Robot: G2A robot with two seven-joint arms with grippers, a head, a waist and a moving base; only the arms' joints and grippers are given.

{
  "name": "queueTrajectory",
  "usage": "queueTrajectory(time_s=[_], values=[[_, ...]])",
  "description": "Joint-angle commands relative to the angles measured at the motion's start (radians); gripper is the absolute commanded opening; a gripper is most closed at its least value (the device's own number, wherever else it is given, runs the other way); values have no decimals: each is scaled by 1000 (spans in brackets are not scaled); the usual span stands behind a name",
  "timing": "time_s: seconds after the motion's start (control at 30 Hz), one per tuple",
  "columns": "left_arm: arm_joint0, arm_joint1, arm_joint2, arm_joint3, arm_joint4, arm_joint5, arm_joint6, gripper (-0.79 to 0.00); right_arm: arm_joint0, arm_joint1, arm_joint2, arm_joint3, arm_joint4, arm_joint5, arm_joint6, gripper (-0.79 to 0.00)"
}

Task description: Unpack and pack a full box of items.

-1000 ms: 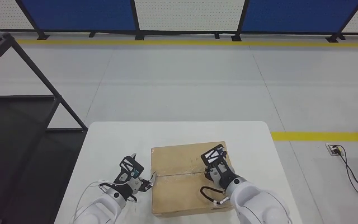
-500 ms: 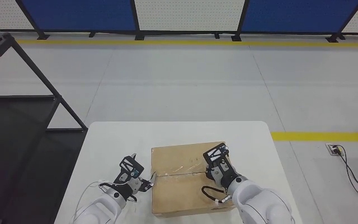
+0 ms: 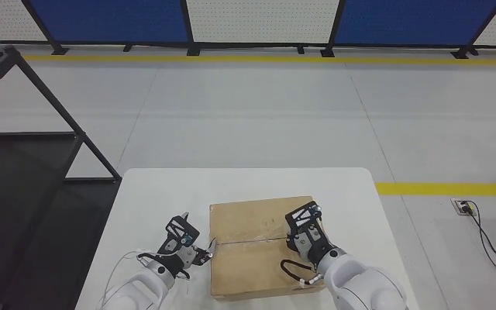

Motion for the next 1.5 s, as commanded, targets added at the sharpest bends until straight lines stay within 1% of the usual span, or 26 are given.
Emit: queueTrajectory(time_s=[0.0,0.27,0.5,0.7,0.93,1.27,1.47], values=[[0,0,0,0,0,0,0,0,-3,1,8,-2,33,17,12,-785],[0,0,0,0,0,0,0,0,12,11,45,8,179,29,58,-785],[0,0,0,0,0,0,0,0,15,20,64,11,245,43,57,-785],[0,0,0,0,0,0,0,0,9,31,68,6,252,40,54,-785],[0,0,0,0,0,0,0,0,-14,45,61,-25,224,28,83,-785],[0,0,0,0,0,0,0,0,-45,56,71,-44,264,87,29,-785],[0,0,0,0,0,0,0,0,-54,63,77,-47,290,110,19,-785]])
